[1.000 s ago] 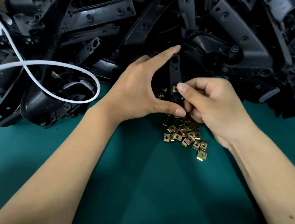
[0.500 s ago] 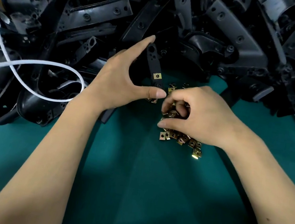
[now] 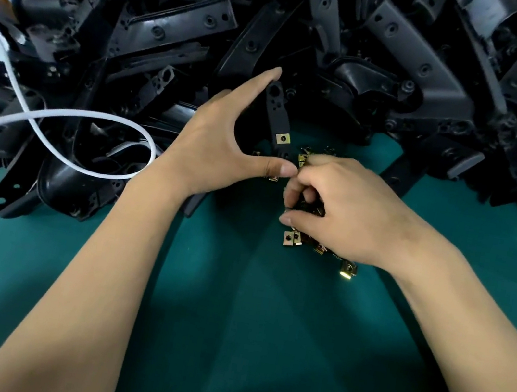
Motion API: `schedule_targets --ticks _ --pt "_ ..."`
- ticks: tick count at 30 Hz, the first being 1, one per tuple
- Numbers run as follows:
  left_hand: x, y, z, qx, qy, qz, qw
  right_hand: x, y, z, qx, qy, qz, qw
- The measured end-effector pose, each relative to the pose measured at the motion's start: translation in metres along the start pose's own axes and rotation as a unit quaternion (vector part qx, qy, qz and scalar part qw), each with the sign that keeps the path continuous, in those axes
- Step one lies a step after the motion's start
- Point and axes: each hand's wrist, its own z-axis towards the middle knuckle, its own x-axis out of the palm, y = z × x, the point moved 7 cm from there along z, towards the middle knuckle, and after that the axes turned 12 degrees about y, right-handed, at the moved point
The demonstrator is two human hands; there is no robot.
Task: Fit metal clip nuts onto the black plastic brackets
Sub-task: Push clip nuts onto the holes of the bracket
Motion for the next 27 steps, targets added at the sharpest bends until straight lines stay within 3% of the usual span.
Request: schedule_targets --ticks 5,8,10,14,21,24,27 --pt "-0.004 0.001 0.0 0.012 -0.008 -0.016 1.0 0.002 0.0 -0.001 -0.019 -0.002 0.015 1.0" --pt "-0.005 -0.005 0.0 0.047 -0.004 -0.037 0.998 -0.009 -0.008 -0.001 -0.033 -0.071 0.153 0.985" --pt "-0.002 -0.009 0.0 0.065 0.012 -0.052 0.996 -0.017 -0.021 -0.002 -0.026 -0.124 0.278 0.952" --pt "0.01 -0.022 0.001 0.103 0.063 -0.064 0.991 -0.021 -0.047 -0.008 0.006 -0.183 0.529 0.829" --pt "0.029 -0.034 0.001 0.111 0.105 -0.038 0.988 -0.008 -0.058 -0.007 0.053 -0.185 0.684 0.703" --pt "0.029 -0.036 0.001 0.118 0.097 -0.026 0.988 -0.004 -0.058 -0.005 0.051 -0.187 0.717 0.669" --pt "0.029 -0.034 0.002 0.108 0.089 -0.009 0.99 -0.002 -0.059 -0.004 0.059 -0.193 0.711 0.674"
